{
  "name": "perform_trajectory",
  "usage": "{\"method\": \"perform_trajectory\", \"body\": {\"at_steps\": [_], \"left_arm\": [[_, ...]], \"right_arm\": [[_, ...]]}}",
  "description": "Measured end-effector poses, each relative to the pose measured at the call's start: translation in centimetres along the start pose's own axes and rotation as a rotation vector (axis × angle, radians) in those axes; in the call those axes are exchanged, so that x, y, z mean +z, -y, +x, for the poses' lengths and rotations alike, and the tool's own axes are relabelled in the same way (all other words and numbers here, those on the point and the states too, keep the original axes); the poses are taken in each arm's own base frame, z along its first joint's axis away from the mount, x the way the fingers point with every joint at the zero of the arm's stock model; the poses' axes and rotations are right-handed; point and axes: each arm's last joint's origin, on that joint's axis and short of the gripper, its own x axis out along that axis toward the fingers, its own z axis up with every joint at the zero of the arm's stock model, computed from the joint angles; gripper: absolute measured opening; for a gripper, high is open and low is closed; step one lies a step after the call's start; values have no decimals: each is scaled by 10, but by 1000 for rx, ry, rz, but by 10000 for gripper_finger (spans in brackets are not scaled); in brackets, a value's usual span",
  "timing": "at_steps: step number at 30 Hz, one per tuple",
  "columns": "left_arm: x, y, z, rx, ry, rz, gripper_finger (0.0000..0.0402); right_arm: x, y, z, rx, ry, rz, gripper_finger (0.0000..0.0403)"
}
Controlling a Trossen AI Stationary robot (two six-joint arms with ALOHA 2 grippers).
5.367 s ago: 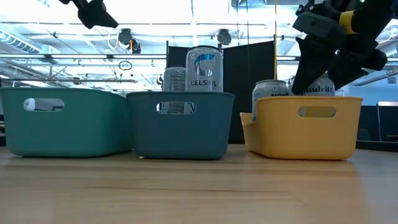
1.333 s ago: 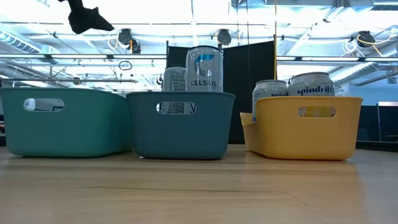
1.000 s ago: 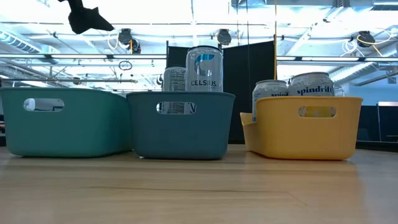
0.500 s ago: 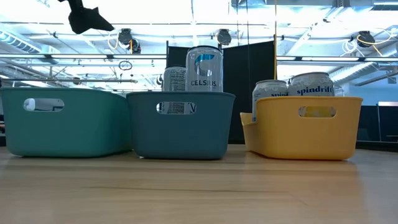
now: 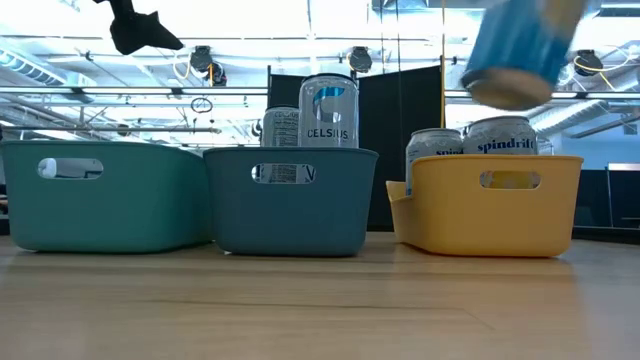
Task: Sort soda cans
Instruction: Put the silver soda can into the yellow bin
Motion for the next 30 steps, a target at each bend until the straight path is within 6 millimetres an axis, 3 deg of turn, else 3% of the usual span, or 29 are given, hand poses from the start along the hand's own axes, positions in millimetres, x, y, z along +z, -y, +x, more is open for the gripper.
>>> {"method": "perform_trajectory", "body": {"at_steps": [11, 23, 30], "left_arm": [[0, 0, 0, -1, -1, 0, 351], [0, 0, 0, -5, -4, 0, 351], [0, 0, 0, -5, -4, 0, 351]], "right_arm": [[52, -20, 14, -66, -13, -14, 274], [78, -32, 50, -179, -83, 60, 274], [82, -35, 69, -241, -98, 95, 274]]}}
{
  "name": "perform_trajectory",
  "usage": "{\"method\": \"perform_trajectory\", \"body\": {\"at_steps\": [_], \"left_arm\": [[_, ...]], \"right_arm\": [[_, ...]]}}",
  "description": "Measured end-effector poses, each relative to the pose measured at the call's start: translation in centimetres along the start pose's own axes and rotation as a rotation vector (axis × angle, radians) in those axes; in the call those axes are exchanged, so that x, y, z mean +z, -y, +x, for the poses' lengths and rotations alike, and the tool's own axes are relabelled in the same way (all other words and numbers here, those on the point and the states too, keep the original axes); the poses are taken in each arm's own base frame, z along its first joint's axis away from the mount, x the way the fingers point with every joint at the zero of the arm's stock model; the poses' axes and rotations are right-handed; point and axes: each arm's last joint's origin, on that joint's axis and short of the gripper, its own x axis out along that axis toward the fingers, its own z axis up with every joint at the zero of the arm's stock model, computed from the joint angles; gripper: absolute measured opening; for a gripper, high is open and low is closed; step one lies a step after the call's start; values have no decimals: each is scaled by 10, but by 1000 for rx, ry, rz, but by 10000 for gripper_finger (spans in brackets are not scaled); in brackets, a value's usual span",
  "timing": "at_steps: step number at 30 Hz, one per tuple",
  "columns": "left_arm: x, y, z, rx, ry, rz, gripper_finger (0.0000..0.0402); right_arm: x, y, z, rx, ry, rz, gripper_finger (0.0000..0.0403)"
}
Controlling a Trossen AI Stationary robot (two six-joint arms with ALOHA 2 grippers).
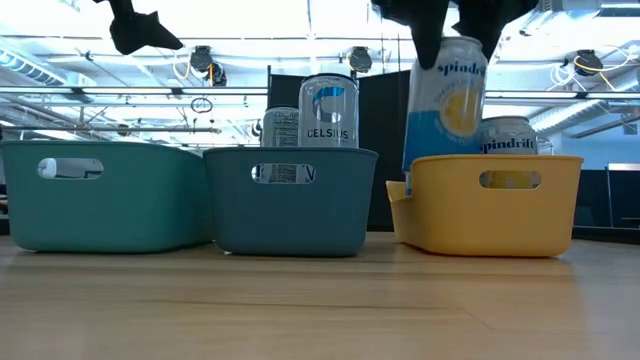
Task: Sort soda cans
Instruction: Put the silver soda can into the yellow bin
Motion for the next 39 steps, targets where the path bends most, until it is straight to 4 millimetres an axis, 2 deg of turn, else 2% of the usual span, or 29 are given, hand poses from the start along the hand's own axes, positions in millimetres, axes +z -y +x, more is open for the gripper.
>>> {"method": "perform_trajectory", "body": {"at_steps": [6, 13, 17, 39], "left_arm": [[0, 0, 0, 1, 0, 7, 351], [0, 0, 0, 10, 6, 8, 351], [0, -1, 0, 28, 17, 8, 351], [1, -1, 0, 52, 31, 6, 351]], "right_arm": [[2, 0, 1, -4, -3, 18, 274], [11, 1, 25, 8, -52, 15, 274], [16, 0, 31, 21, -57, 0, 274], [20, 3, 31, 18, -46, -293, 274]]}}
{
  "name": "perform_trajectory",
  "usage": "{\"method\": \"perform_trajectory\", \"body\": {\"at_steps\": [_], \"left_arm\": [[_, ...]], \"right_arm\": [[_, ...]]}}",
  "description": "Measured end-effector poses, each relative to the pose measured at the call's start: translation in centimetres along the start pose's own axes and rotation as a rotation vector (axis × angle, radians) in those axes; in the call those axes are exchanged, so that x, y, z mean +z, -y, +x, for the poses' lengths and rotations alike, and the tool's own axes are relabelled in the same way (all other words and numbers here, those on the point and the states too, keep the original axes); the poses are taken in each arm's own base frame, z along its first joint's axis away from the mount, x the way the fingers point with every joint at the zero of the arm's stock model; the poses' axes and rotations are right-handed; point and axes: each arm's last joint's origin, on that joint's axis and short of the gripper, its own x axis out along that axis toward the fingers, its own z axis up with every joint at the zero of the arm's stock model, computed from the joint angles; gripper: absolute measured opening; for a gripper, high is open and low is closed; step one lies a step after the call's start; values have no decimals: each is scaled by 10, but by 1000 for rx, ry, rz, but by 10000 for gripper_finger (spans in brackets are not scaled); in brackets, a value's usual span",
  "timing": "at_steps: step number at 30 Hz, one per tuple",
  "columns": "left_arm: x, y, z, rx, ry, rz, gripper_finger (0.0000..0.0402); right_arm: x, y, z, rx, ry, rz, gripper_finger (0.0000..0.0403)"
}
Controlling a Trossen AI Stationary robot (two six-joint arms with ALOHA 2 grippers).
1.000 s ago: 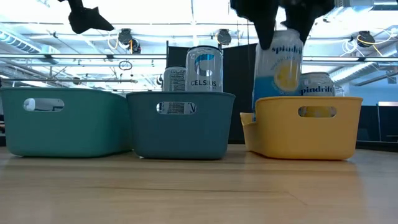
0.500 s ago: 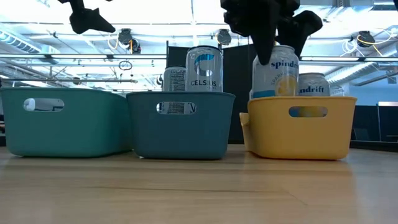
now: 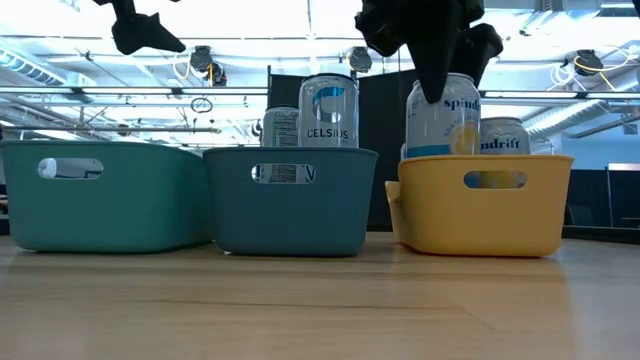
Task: Sort soda cans
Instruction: Put the silver soda can into the yellow bin, then put the black soda can into the blue bin
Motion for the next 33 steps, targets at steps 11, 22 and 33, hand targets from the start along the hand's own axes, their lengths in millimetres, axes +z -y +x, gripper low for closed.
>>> {"method": "perform_trajectory", "body": {"at_steps": [11, 22, 33], "left_arm": [[0, 0, 0, 0, 0, -1, 351], [0, 0, 0, 0, 0, -3, 351], [0, 0, 0, 0, 0, -6, 351]], "right_arm": [[0, 0, 0, 1, 4, -44, 306], [0, 0, -1, 2, 8, -44, 335], [-3, 4, -4, -16, -17, -7, 336]]}}
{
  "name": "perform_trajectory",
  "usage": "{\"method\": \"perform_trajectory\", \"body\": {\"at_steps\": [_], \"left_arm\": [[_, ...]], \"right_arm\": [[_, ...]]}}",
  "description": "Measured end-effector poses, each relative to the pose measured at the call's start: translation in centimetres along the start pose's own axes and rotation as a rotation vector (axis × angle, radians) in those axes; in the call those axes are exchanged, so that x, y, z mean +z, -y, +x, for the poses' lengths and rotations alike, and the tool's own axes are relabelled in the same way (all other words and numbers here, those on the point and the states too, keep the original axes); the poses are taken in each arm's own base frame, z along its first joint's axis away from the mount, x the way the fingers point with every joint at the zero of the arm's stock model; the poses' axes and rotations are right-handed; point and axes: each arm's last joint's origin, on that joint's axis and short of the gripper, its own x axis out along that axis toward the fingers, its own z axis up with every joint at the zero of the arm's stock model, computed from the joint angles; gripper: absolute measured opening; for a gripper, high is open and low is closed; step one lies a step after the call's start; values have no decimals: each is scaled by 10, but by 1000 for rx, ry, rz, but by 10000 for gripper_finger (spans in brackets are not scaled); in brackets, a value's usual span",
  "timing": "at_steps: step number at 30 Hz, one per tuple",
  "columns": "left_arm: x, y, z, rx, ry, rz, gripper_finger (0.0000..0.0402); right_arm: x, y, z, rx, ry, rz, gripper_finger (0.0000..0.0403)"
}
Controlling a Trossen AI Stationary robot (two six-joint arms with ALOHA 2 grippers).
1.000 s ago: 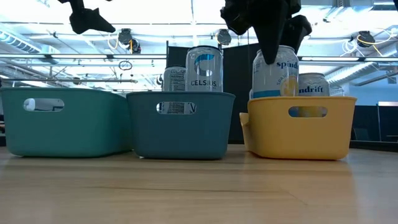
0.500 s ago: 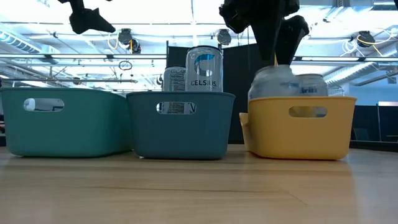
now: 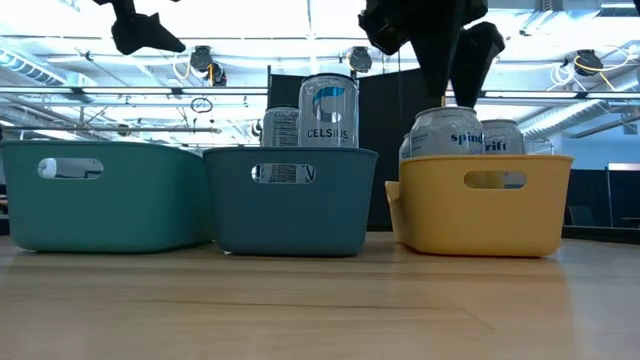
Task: Sort soda cans
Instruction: Put the black soda can into the blue bin
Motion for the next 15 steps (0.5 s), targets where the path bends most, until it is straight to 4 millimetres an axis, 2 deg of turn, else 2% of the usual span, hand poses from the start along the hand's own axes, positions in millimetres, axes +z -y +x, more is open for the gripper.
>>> {"method": "perform_trajectory", "body": {"at_steps": [4, 8, 15], "left_arm": [[0, 0, 0, -1, 1, 0, 351], [0, 0, 0, -1, 2, -1, 351], [0, 0, 0, -2, 2, -1, 351]], "right_arm": [[-5, 5, -12, 13, 35, 44, 336], [-14, 6, -31, 53, 185, 69, 336], [-50, 13, -65, 53, 412, 143, 336]]}}
